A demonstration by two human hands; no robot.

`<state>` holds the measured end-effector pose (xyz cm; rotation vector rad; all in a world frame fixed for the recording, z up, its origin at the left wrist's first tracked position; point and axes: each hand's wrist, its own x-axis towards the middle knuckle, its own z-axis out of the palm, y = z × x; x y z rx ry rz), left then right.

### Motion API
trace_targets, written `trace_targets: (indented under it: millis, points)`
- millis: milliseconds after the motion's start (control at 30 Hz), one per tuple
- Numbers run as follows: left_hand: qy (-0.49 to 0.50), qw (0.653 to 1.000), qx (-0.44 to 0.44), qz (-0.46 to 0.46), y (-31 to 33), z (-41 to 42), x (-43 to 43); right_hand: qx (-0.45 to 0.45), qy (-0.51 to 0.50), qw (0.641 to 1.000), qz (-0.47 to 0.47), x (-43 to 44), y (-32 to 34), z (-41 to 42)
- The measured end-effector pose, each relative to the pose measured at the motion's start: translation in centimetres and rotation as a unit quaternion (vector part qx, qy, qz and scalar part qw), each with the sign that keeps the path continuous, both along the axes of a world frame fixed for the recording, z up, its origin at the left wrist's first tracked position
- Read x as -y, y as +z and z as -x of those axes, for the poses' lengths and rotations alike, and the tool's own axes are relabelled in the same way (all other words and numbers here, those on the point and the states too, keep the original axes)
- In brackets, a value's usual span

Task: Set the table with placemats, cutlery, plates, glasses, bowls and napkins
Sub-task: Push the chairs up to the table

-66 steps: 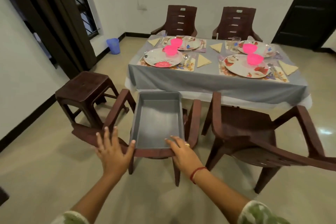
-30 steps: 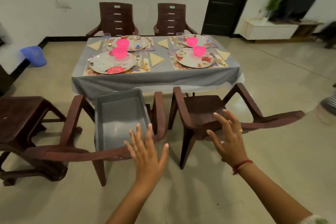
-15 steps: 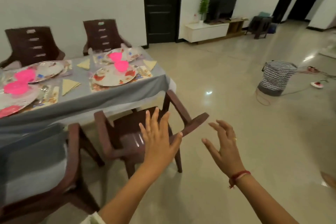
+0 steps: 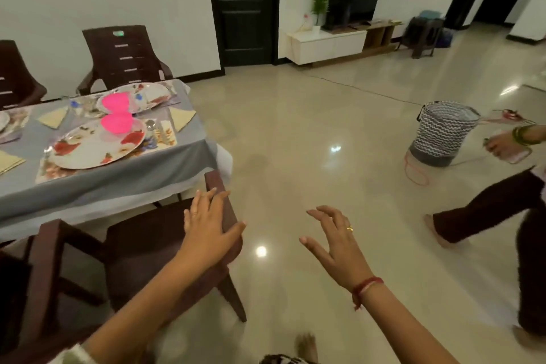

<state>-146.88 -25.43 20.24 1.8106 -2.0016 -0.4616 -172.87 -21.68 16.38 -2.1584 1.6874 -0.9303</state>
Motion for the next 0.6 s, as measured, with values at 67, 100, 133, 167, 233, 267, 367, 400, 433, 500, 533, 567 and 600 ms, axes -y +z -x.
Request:
trace_targets:
  millis: [67, 100, 133, 167, 233, 267, 367, 400, 433, 500, 533, 567, 600]
  points:
    - [0.018, 1.0, -0.009, -0.013, -0.7, 1.8, 3.8, -0.001, 0.014, 1.0, -0.012, 4.3, -0.1, 2.6]
    - [0.027, 0.999, -0.019, -0.019, -0.8, 2.8, 5.9, 0.002, 0.018, 1.0, -0.02, 6.4, 0.2, 3.9]
    - [0.042, 0.998, -0.033, -0.026, -0.9, 4.0, 8.1, 0.001, 0.023, 0.999, -0.024, 8.8, 0.6, 5.3]
    - [0.054, 0.997, -0.045, -0.03, -0.9, 5.1, 10.1, 0.0, 0.029, 0.999, -0.023, 10.9, 1.0, 6.6]
    - [0.063, 0.996, -0.059, -0.021, -0.6, 7.4, 14.2, -0.002, 0.035, 0.999, -0.018, 15.3, 1.8, 8.7]
    - [0.064, 0.996, -0.066, -0.02, -0.3, 8.5, 16.0, -0.003, 0.038, 0.999, -0.02, 17.5, 2.0, 9.7]
    - [0.073, 0.992, -0.098, -0.018, 0.2, 11.5, 21.8, 0.02, 0.038, 0.999, -0.029, 24.3, 1.9, 11.9]
    - [0.081, 0.991, -0.105, -0.016, 0.1, 12.3, 24.1, 0.028, 0.041, 0.998, -0.035, 27.0, 1.6, 12.7]
    - [0.09, 0.99, -0.108, -0.012, 0.0, 13.0, 26.2, 0.033, 0.049, 0.997, -0.04, 29.2, 1.2, 13.3]
    - [0.11, 0.987, -0.117, -0.001, -0.3, 13.8, 30.5, 0.036, 0.065, 0.996, -0.047, 34.3, 0.6, 14.3]
    - [0.122, 0.986, -0.116, 0.008, -0.6, 14.3, 32.9, 0.035, 0.076, 0.995, -0.047, 37.3, 0.5, 14.9]
    - [0.138, 0.984, -0.114, 0.012, -0.9, 14.6, 35.3, 0.036, 0.088, 0.994, -0.049, 40.3, 0.4, 15.5]
    - [0.156, 0.981, -0.112, 0.011, -1.2, 15.0, 37.2, 0.038, 0.099, 0.993, -0.052, 42.9, 0.3, 16.1]
